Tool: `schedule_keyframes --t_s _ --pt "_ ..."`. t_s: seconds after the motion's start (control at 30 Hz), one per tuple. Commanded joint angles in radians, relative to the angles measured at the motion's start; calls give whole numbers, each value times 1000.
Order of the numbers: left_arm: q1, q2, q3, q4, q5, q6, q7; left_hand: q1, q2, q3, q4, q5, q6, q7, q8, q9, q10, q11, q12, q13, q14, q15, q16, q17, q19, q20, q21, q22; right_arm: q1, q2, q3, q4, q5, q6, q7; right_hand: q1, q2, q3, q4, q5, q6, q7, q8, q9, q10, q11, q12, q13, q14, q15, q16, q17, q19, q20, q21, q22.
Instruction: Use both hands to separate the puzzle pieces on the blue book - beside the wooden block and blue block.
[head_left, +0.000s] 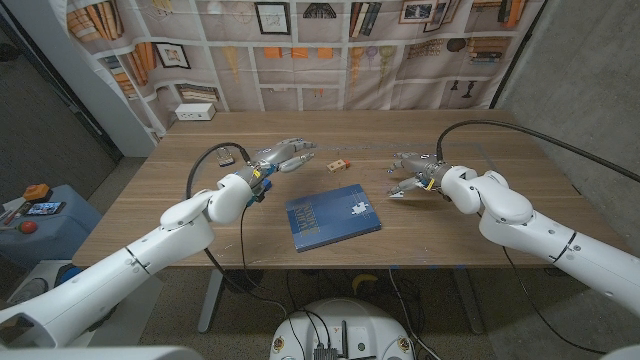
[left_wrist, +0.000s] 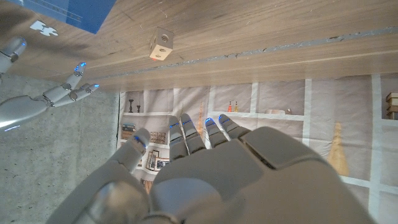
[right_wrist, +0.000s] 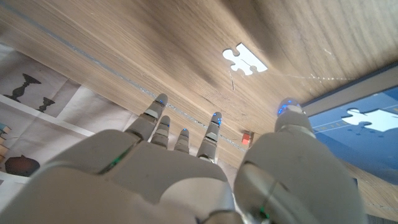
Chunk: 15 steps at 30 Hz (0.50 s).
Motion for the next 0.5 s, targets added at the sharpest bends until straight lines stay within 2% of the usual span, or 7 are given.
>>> schedule_keyframes --t_s 0.03,0.13,0.5 --pt "28 -18 -37 30 -106 -8 88 9 92 0 -8 -3 -7 -3 -1 1 -8 2 -3 0 4 -91 -1 -1 4 -42 0 1 -19 -14 35 9 105 29 -77 -22 8 -5 9 8 -10 -1 -8 1 -8 2 9 3 -7 0 1 2 0 0 -1 6" --pt "28 -18 -39 37 -118 -11 104 11 92 0 -11 -3 -10 -3 -1 1 -12 3 -4 0 4 -91 -1 -1 5 -40 0 1 -28 -15 46 14 133 37 -109 -33 11 -8 14 10 -18 -1 -13 0 -5 0 10 2 -7 -1 1 2 0 -2 0 6" --pt "37 -30 -60 76 -199 -50 151 18 96 0 -24 -3 -24 -1 -2 1 -29 10 -6 -1 4 -85 0 -1 12 -36 -2 0 -50 0 75 39 252 46 -199 -73 27 -20 30 17 -86 -3 -56 -10 13 -11 18 1 -4 -17 6 5 3 -18 4 5"
